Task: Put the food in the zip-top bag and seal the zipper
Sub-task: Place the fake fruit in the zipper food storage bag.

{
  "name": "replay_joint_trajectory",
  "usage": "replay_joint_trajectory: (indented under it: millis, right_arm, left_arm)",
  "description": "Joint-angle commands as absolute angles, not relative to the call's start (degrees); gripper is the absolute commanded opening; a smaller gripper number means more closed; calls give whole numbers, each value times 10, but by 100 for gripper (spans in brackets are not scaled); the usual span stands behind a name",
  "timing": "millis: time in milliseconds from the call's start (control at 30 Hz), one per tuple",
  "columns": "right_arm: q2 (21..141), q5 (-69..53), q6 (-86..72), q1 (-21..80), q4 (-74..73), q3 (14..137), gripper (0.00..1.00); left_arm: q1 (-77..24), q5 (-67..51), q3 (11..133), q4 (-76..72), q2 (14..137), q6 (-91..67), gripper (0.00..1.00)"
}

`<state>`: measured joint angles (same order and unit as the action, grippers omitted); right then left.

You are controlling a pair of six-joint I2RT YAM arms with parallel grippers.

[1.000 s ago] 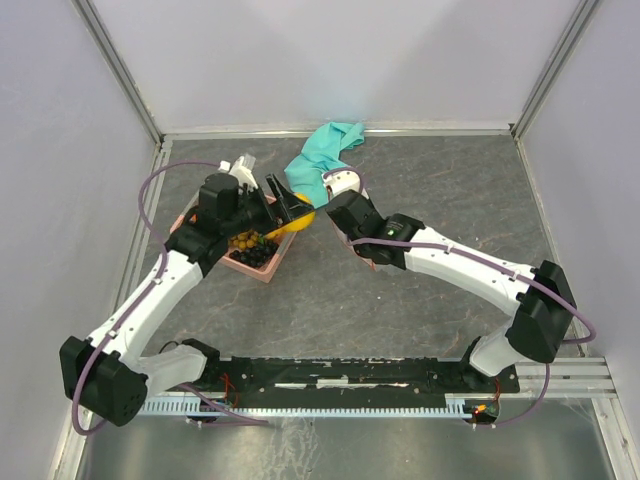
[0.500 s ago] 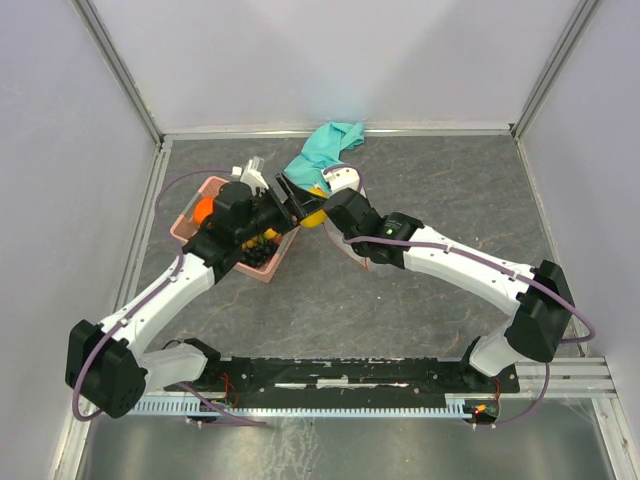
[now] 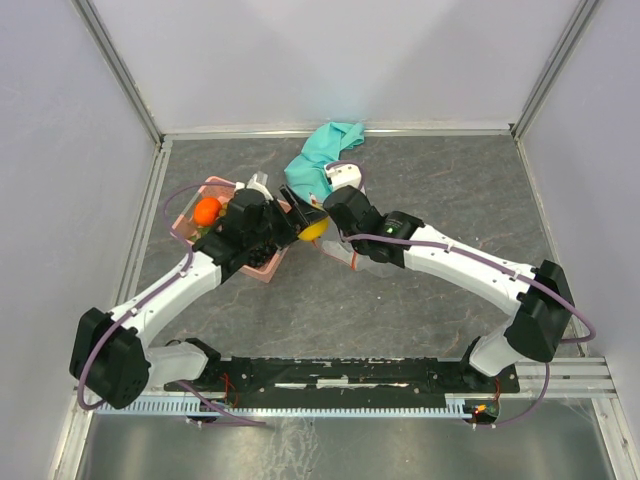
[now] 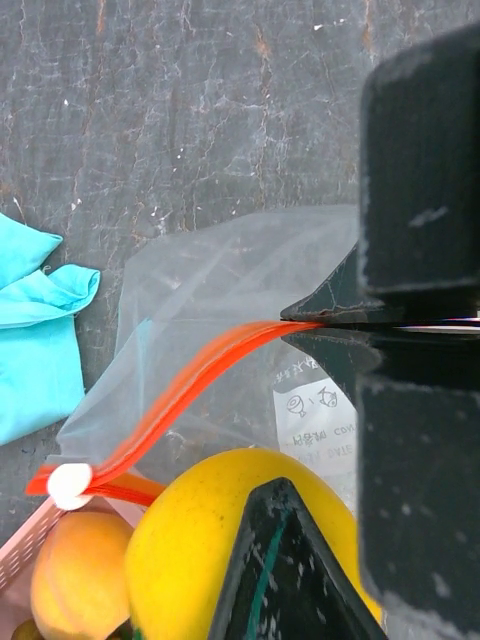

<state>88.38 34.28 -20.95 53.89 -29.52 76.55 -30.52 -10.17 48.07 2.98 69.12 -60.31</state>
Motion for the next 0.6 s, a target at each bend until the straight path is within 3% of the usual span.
replay_joint_trajectory:
  millis: [0,567]
  right_arm:
    - [878,333,-225,542,-264,793,2]
    - [897,279,-261,542,-245,808,2]
  left_arm:
    - [-311,-60,519,95,700,-553,39]
    - [-382,55,602,184,749,-477,47]
